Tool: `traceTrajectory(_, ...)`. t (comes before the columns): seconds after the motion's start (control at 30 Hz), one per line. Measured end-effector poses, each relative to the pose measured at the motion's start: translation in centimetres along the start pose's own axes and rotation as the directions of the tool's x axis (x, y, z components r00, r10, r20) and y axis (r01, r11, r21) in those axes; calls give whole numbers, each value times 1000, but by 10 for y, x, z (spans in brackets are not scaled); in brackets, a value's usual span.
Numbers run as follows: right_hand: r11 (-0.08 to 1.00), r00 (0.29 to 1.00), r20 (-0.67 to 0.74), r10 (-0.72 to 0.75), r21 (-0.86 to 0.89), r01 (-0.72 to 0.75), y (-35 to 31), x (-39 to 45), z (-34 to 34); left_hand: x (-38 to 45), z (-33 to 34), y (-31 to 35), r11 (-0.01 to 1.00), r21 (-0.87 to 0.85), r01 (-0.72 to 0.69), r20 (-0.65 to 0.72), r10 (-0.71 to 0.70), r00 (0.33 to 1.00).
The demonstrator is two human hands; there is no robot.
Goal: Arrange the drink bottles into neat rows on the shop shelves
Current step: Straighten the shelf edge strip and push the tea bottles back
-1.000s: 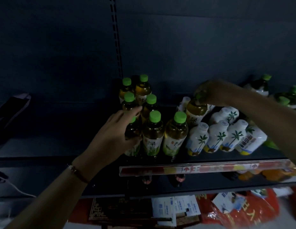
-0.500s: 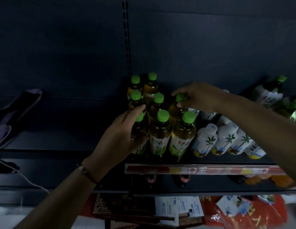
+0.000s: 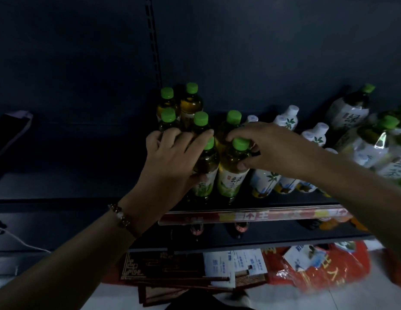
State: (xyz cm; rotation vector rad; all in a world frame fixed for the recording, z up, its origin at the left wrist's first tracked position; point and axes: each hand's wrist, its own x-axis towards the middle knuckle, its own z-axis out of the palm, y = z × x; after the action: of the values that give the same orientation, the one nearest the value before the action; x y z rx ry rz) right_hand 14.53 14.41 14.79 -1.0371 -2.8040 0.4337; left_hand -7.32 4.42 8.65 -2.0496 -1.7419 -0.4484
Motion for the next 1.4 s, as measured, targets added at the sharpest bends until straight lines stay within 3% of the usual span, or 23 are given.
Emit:
traceTrajectory(0.17,1000,999,-36,-5,-8,5,2,1,5,1,2,-4,1000,-21,-2,13,2,1000)
traceTrajectory(0.27,1000,1000,14,-4,2,4,2,3,2,10,-16,-9,971,-234,57,53,-45,998)
traceTrajectory(0.37,999,1000,21,-9,51,8,-10,9,-16,44,-36,-34,778,-547,309,131,-285,949)
traceTrajectory(0.43,998,998,-61,-13,62,16,-20,24,-33,79,-31,-64,620,-638,456,235,-407,883)
traceTrajectory(0.53,998,993,-119,-12,66,20,-30,73,-51,118,-9,-102,529,-598,602,455,-395,798)
traceTrajectory(0.6,999,997,-72,17,-32,-19,-27,121,-49,125,10,-115,487,-599,636,530,-355,771)
traceTrajectory(0.7,978,991,55,120,-179,-109,-15,182,-29,120,24,-121,370,-652,662,571,-335,749)
traceTrajectory(0.8,978,981,114,154,-156,-136,-7,207,-11,111,27,-124,320,-692,646,570,-306,762)
traceTrajectory(0.93,990,996,51,74,-122,-67,-2,206,-13,99,30,-121,307,-745,593,531,-267,804)
traceTrajectory(1.17,992,997,76,-5,-128,15,3,177,-21,95,29,-114,277,-761,587,535,-243,809)
traceTrajectory(1.4,999,999,46,19,-52,-17,4,161,-18,43,4,-100,208,-837,507,407,-383,829)
